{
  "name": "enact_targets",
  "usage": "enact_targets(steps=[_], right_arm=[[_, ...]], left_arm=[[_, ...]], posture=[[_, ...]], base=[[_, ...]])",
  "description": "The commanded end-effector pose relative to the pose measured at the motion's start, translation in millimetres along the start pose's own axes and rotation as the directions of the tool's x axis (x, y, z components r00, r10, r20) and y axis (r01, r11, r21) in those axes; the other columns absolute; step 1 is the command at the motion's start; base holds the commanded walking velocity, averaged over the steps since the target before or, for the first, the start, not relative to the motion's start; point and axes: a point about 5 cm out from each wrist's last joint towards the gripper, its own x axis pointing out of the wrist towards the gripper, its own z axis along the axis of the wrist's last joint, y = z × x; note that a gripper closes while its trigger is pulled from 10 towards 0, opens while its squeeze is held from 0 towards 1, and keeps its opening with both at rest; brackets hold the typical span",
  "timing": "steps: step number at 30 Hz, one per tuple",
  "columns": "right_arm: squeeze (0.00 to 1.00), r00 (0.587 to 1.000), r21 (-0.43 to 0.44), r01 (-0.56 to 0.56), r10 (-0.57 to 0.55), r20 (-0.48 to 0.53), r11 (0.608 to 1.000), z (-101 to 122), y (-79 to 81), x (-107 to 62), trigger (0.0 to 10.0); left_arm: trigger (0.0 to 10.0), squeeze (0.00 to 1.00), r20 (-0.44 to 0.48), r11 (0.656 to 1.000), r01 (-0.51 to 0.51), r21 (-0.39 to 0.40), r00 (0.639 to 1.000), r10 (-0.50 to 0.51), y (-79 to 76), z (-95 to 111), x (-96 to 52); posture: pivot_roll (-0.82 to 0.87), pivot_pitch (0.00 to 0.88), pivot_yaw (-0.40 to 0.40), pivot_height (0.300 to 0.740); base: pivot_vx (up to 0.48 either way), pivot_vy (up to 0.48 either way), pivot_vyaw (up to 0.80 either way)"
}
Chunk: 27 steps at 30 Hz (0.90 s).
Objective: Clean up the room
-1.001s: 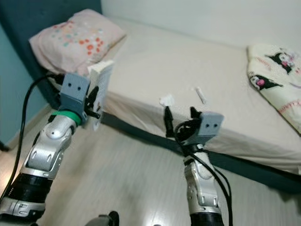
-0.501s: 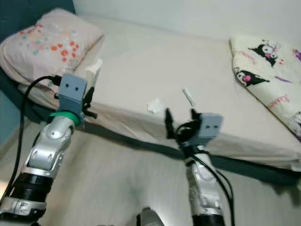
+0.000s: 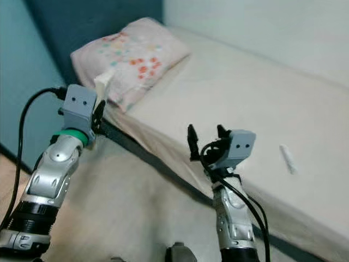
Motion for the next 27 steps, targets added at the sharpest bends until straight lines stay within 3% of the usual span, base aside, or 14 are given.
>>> enact_targets(steps=[1,8,21,27], right_arm=[[0.0,1.0,0.017,0.017,-0.017,-0.004,1.0,-1,-3.2,-3.6,10.0],[0.0,0.998,0.041,0.061,-0.061,-0.006,0.997,-2,-9.2,-4.0,10.0],[0.0,0.995,0.047,0.097,-0.097,-0.003,0.994,0,-15.8,-3.1,10.0],[0.0,0.997,0.04,0.079,-0.079,-0.002,0.996,0,-13.2,-3.1,10.0]], left_arm=[[10.0,0.0,0.036,0.999,0.03,0.01,0.999,-0.03,-7.6,7,0.5],[10.0,0.0,0.036,0.999,0.03,0.011,0.999,-0.03,-8.0,6,0.0],[10.0,0.0,0.041,0.999,0.033,0.009,0.999,-0.033,-8.5,7,0.8],[10.0,0.0,0.043,0.999,0.032,0.009,0.999,-0.032,-8.5,7,1.0]], posture=[[-0.04,0.098,0.041,0.706],[-0.04,0.098,0.041,0.706],[-0.05,0.104,0.043,0.706],[-0.05,0.104,0.043,0.706]], base=[[0.461,0.0,0.0],[0.461,0.0,0.0],[0.461,0.0,-0.8],[0.461,0.0,0.0]])
